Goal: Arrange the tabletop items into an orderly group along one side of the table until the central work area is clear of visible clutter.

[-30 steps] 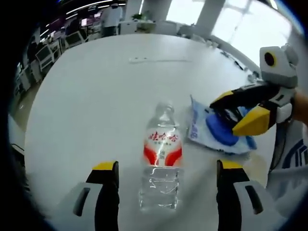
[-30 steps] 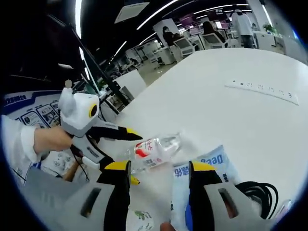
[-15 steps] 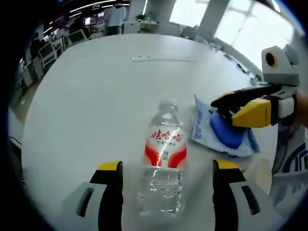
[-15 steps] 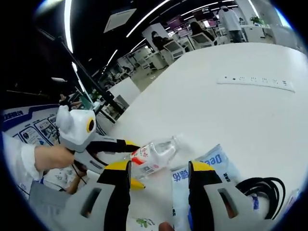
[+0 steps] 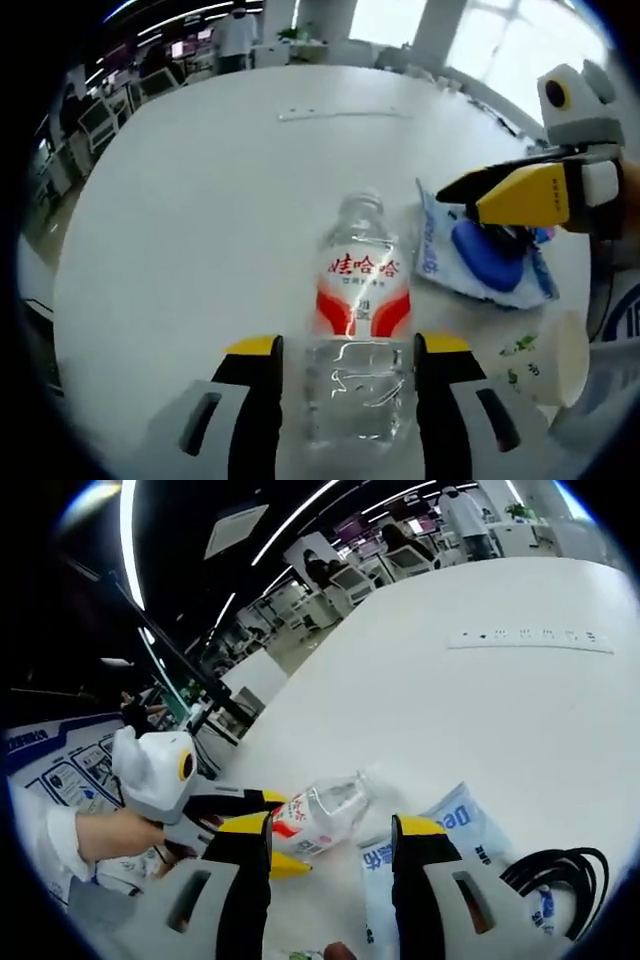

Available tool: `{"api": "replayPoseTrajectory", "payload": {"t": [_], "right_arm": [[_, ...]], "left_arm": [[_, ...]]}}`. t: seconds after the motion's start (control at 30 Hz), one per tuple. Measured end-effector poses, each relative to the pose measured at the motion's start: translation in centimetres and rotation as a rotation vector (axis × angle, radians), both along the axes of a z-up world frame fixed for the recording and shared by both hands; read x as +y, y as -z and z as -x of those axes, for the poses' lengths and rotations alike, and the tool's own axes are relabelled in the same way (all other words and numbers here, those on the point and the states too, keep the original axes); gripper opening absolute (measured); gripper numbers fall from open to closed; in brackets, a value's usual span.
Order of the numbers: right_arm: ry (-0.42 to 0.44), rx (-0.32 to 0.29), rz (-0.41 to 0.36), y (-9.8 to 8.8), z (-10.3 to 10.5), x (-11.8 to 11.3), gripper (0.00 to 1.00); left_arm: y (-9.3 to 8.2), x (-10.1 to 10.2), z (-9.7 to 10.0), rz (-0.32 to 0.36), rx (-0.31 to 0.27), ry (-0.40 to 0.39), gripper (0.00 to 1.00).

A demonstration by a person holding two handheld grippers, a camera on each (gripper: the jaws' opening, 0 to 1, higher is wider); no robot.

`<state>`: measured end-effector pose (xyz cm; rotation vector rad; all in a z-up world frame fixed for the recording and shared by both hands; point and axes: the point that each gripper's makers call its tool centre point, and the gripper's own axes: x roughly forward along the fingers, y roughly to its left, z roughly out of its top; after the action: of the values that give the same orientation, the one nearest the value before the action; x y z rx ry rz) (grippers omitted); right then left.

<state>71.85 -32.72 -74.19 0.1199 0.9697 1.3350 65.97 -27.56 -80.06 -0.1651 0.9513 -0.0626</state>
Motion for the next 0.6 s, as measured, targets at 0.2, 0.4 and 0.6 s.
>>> {"api": "replayPoseTrajectory", "payload": {"t": [0.2, 0.4, 0.6], "right_arm": [[0.025, 0.04, -0.006, 0.4, 0.3, 0.1, 0.45], [0.083, 0.113, -0.025, 0.0, 0.4, 0.4, 0.45], [0.181, 0.268, -0.088, -0.3, 0.7, 1.3, 0.47]], "left_arm": [[0.0, -0.5, -0.1, 0.018, -0.008, 0.03, 0.39], [-0.3, -0.3, -0.1, 0.01, -0.008, -0.01, 0.35], [-1.8, 0.2, 0.0, -0.047, -0.076, -0.02, 0.33]]}}
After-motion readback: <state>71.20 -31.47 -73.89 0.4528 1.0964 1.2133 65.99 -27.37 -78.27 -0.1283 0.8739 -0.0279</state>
